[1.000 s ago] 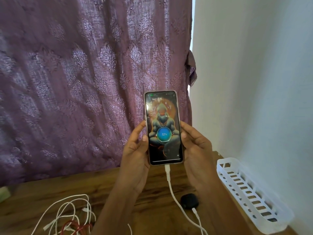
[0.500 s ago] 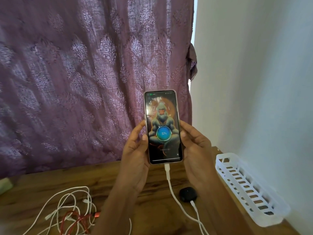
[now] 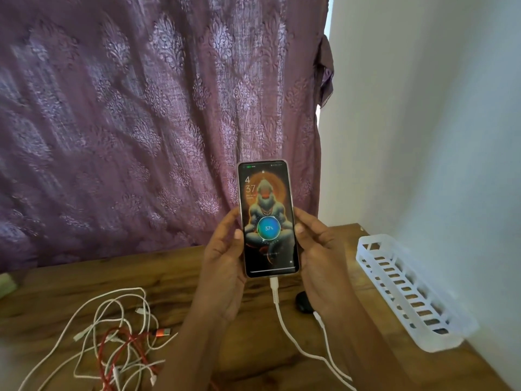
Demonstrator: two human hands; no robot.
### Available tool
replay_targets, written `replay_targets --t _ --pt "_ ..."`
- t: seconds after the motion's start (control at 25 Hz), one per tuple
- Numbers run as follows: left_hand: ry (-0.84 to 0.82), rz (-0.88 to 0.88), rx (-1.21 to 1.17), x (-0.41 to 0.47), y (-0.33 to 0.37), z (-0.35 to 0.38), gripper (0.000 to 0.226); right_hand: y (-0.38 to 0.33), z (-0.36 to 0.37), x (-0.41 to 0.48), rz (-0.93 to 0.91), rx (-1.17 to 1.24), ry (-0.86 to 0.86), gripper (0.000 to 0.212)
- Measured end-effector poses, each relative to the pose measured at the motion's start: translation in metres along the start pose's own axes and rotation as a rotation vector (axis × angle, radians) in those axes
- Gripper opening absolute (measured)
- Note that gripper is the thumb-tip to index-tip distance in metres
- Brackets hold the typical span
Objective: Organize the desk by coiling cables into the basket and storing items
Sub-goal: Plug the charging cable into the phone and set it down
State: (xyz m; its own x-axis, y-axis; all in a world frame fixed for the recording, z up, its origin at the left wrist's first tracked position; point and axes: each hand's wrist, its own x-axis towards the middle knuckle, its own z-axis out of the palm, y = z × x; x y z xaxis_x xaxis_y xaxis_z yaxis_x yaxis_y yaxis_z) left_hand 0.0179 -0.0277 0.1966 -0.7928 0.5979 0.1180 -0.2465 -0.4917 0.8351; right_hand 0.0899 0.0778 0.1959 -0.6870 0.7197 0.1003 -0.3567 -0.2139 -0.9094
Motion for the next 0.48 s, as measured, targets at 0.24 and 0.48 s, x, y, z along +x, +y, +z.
replay_targets --t 0.24,0.48 --pt "0.094 -0.113 0.013 -0.002 -0.032 -0.020 0.034 0.038 -0.015 0.002 0.164 -0.026 0.038 0.028" --pt "0.248 -0.283 0.069 -0.001 -0.072 -0.049 0.035 0.079 -0.030 0.003 0.346 -0.124 0.091 0.029"
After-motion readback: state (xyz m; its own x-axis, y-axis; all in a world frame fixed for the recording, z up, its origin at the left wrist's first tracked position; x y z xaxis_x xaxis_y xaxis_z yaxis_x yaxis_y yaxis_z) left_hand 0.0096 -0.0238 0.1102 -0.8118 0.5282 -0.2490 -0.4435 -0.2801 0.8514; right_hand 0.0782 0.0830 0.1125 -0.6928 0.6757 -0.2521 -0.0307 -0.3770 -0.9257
